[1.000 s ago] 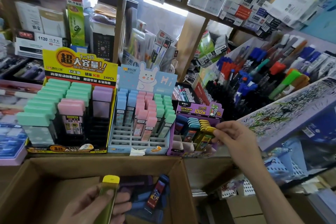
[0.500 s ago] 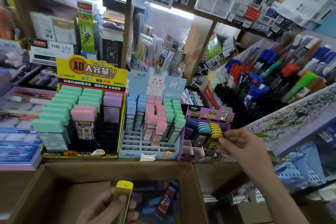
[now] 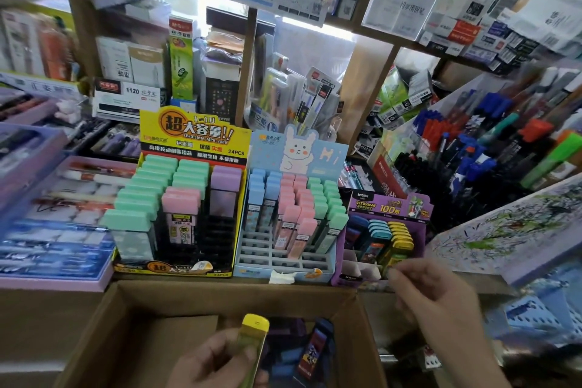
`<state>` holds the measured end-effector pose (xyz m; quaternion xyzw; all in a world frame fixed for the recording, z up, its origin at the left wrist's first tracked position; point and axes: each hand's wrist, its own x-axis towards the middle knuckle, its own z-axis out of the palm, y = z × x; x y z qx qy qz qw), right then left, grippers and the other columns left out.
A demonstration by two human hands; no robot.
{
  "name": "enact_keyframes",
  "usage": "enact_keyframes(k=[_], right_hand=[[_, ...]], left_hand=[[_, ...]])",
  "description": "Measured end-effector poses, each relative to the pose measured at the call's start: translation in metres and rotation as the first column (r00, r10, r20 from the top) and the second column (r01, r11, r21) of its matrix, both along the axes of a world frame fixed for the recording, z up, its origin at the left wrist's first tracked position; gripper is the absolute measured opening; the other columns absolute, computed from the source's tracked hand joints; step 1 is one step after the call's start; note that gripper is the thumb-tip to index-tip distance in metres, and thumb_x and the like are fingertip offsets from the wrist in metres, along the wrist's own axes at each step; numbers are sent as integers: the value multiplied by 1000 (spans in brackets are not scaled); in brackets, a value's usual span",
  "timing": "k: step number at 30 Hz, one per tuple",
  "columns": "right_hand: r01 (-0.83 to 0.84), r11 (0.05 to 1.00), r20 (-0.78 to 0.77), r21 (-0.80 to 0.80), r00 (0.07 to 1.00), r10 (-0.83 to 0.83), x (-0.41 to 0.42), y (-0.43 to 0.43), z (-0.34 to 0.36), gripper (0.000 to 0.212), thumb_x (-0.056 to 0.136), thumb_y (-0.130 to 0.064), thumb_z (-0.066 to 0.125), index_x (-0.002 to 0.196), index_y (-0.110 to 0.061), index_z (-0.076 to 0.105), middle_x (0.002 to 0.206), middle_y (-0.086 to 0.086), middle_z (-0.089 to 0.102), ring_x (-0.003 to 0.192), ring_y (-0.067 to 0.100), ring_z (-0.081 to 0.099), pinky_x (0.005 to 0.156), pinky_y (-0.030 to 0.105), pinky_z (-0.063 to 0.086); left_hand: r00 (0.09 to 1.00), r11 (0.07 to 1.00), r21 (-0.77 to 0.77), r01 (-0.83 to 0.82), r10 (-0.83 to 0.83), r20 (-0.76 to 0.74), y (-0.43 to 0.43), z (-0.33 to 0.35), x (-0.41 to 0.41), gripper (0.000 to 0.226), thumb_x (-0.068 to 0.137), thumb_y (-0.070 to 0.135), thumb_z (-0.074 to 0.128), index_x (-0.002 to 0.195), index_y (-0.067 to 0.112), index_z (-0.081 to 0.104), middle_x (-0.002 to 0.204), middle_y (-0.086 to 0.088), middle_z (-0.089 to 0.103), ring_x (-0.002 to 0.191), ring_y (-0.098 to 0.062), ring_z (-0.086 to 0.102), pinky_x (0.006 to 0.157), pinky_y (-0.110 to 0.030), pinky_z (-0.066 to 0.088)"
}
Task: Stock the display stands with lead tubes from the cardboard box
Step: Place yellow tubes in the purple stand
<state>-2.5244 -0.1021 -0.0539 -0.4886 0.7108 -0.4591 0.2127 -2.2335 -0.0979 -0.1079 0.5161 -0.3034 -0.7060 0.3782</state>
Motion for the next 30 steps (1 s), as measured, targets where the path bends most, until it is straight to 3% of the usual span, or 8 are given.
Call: enact_keyframes(k=[2, 6, 10, 14, 17, 22, 25, 30], right_hand=[[-79, 995, 48, 63, 996, 76, 18, 1, -1, 8, 89, -13, 75, 86, -20, 76, 69, 4, 73, 53, 13, 65, 48, 17, 50], [-237, 947, 161, 216, 965, 205, 57, 2, -4, 10, 96, -17, 68, 92, -18, 77, 76, 4, 75, 55, 13, 65, 47, 19, 47], [-402, 867, 355, 296, 888, 291, 95, 2, -11, 14, 98, -24, 67, 97, -19, 80, 82, 8, 77, 61, 14, 64, 50, 22, 48], [-517, 802, 407, 299, 830, 383, 117, 6, -18, 9, 91, -34, 77, 93, -26, 81, 68, 1, 72, 59, 9, 62, 55, 20, 48], [-521, 805, 401, 284, 827, 394, 121, 7, -19, 11, 88, -36, 79, 92, -26, 81, 69, 1, 72, 62, 12, 63, 56, 20, 49], [-509, 828, 455, 236, 810, 369, 105, 8, -18, 4, 91, -24, 78, 90, -21, 81, 68, 9, 72, 53, 14, 61, 51, 22, 49], [-416, 894, 392, 164, 859, 328, 85, 8, -11, 6, 86, -19, 80, 91, -23, 81, 73, 12, 73, 58, 21, 63, 51, 26, 50], [-292, 953, 234, 84, 935, 266, 46, 10, 9, 16, 75, -33, 78, 90, -30, 79, 76, 10, 75, 63, 22, 70, 54, 23, 56]], left_hand=[[999, 999, -36, -23, 23, -23, 2, 0, 0, 13, 82, -14, 69, 89, -6, 77, 85, -30, 74, 74, -42, 75, 71, -40, 58], [999, 994, -101, -38, 37, -8, 6, -3, -1, 15, 81, -14, 70, 92, -5, 75, 84, -31, 74, 74, -43, 74, 71, -42, 59], [993, 978, -199, 61, -40, 111, 6, -2, 1, 19, 78, -1, 80, 83, 17, 83, 82, -13, 79, 79, -18, 76, 73, -20, 54], [988, 975, -190, 118, -96, 123, 6, 2, 1, 22, 74, 5, 84, 82, 25, 83, 86, -8, 80, 85, -14, 77, 80, -21, 50], [984, 975, -194, 109, -78, 160, 5, 2, 1, 21, 72, 2, 85, 77, 22, 83, 79, -5, 80, 74, -7, 75, 68, -9, 49], [977, 977, -195, 83, -41, 209, 5, 0, 2, 9, 76, 1, 83, 72, 8, 79, 73, -18, 75, 68, -23, 63, 73, -29, 44], [970, 976, -206, 76, -24, 244, 2, -2, 3, 14, 82, -1, 78, 69, 5, 76, 67, -17, 72, 61, -20, 61, 70, -30, 47], [966, 983, -170, 67, -21, 257, 2, -6, 5, 9, 85, -3, 73, 77, -2, 72, 64, -18, 71, 55, -18, 63, 57, -23, 52]])
